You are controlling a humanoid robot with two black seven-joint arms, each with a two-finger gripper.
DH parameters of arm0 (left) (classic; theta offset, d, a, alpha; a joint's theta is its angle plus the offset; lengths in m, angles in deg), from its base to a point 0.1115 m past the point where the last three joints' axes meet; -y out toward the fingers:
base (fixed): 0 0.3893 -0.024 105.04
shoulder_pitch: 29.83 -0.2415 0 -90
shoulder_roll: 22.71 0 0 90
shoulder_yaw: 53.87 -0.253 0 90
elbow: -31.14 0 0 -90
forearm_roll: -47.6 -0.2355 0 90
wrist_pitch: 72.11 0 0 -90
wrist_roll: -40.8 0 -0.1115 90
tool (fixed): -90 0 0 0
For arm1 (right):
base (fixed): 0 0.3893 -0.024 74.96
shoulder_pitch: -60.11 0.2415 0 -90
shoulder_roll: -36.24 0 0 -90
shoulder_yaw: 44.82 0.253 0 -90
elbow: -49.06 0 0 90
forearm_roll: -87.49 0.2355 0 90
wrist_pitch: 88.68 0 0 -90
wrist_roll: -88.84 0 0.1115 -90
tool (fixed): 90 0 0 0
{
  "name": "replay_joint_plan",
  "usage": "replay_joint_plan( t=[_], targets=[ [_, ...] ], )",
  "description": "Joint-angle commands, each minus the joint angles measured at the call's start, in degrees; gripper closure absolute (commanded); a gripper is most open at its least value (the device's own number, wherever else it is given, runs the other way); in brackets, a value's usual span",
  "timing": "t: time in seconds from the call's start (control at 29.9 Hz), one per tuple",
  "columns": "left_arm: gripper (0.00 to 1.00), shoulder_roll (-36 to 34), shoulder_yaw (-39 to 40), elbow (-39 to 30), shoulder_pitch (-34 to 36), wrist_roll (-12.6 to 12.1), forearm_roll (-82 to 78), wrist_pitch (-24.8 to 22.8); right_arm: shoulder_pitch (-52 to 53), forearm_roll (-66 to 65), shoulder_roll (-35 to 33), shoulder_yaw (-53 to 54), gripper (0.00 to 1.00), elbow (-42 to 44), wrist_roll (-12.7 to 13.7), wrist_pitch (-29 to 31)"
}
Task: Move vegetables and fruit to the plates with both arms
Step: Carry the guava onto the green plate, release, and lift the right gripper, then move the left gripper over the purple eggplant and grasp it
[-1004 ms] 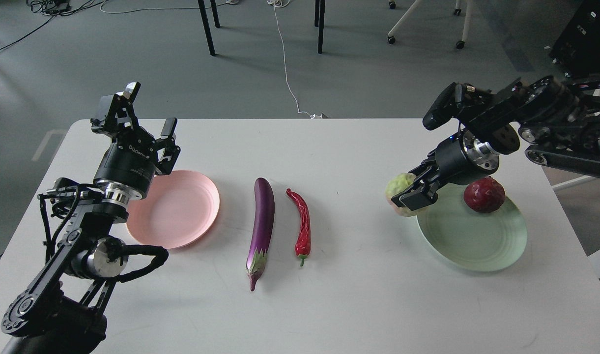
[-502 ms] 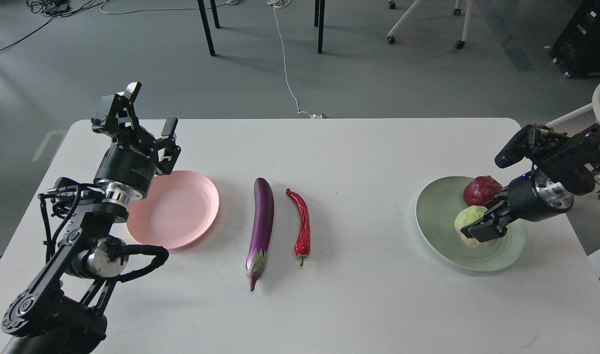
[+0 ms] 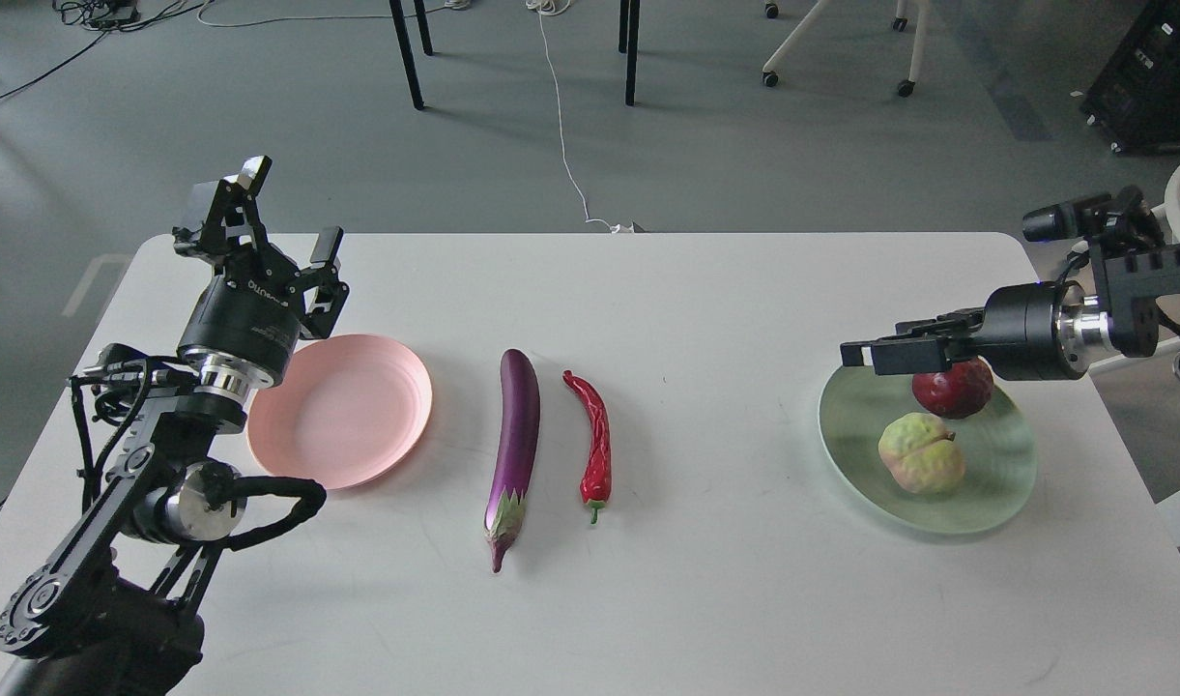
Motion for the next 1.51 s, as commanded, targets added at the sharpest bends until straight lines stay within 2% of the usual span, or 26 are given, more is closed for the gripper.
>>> replay_joint_plan(
  t=[0.0, 0.17, 0.3, 0.47, 0.57, 0.7, 0.8, 0.87, 0.9, 1.04, 1.27, 1.34, 1.47],
  targets=[
    [0.02, -2.9, -0.3, -0.1, 0.5, 0.8, -0.3, -0.3, -10.8, 23.8, 1.5, 9.3, 0.04, 0.1, 0.0, -1.6],
    [0.02, -6.1, -3.6, -1.8, 2.1, 0.8, -1.4, -0.5, -22.2, 49.9, 6.7, 21.7, 0.04, 0.7, 0.0, -1.6],
    [0.02, -8.6, -9.0, -4.4, 2.3, 0.7, -5.9, -0.5, -27.1, 63.6, 10.6, 29.9, 0.03, 4.0, 0.0, -0.8],
    [0.02, -9.6, -16.9, -5.8, 4.4, -0.1, -21.6, -1.1, -28.9, 66.7, 11.5, 33.4, 0.03, 6.8, 0.0, 1.9],
    [0.02, -12.0, -23.9, -4.8, 8.3, -0.2, -35.2, -4.0, -28.9, 66.8, 11.3, 33.4, 0.03, 6.7, 0.0, 2.2],
    [0.02, -13.4, -31.0, 0.0, 13.2, -1.1, -52.6, -5.7, -28.9, 66.8, 10.9, 33.5, 0.03, 6.7, 0.0, 2.3],
    [0.02, -13.3, -34.3, 4.1, 14.6, -1.3, -62.8, -5.8, -29.0, 66.8, 10.6, 33.5, 0.03, 6.6, 0.0, 2.3],
    [0.02, -13.2, -35.4, 4.5, 14.9, -2.0, -66.1, -6.1, -29.0, 66.8, 10.3, 33.5, 0.03, 6.5, 0.0, 2.3],
    [0.02, -13.1, -35.8, 4.5, 15.3, -2.9, -66.5, -6.4, -29.1, 66.8, 10.1, 33.5, 0.03, 6.5, 0.0, 2.4],
    [0.02, -12.9, -37.3, 4.4, 17.2, -10.4, -66.0, -10.4, -29.0, 66.6, 9.9, 33.4, 0.03, 6.4, 0.0, 2.3],
    [0.02, -11.2, -38.0, 3.9, 19.9, -17.5, -65.3, -18.7, -29.2, 66.6, 8.7, 33.4, 0.03, 6.1, 0.0, 2.3],
    [0.02, -11.0, -38.1, 4.4, 20.5, -18.8, -64.0, -20.2, -29.4, 66.6, 8.6, 33.4, 0.03, 6.1, 0.0, 2.3],
    [0.02, -9.9, -38.1, 6.3, 21.2, -19.1, -63.7, -21.8, -29.5, 66.7, 8.6, 33.5, 0.03, 6.0, 0.0, 2.3]
  ],
)
